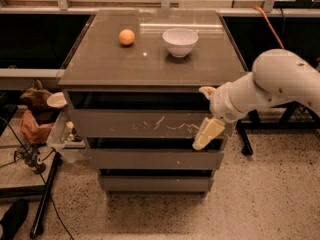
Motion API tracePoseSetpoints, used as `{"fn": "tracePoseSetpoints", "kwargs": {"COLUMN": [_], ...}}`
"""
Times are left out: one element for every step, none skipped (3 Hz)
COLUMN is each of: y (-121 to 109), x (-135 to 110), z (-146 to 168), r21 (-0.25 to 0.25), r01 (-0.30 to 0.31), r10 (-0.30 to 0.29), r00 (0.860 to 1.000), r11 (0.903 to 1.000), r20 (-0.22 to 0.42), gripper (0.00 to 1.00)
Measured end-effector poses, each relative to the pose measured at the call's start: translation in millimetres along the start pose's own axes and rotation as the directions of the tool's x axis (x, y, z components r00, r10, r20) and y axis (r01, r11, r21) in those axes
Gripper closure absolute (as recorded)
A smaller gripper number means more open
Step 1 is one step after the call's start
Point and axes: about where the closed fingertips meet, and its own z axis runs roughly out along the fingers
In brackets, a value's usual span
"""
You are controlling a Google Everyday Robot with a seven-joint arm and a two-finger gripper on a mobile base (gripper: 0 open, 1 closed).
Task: Open top drawer
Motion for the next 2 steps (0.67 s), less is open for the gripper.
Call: {"fn": "tracePoseSetpoints", "kwargs": {"y": [1.7,0.7], "x": [-12.6,-18.5], "z": [49.4,85.1], "r21": [-0.08,-0.135], "r01": [0.019,0.032], "r10": [-0.015,-0.025], "r00": [0.999,0.998], "r11": [0.9966,0.9903], "r20": [0.041,0.053], "gripper": [0.0,0.0]}}
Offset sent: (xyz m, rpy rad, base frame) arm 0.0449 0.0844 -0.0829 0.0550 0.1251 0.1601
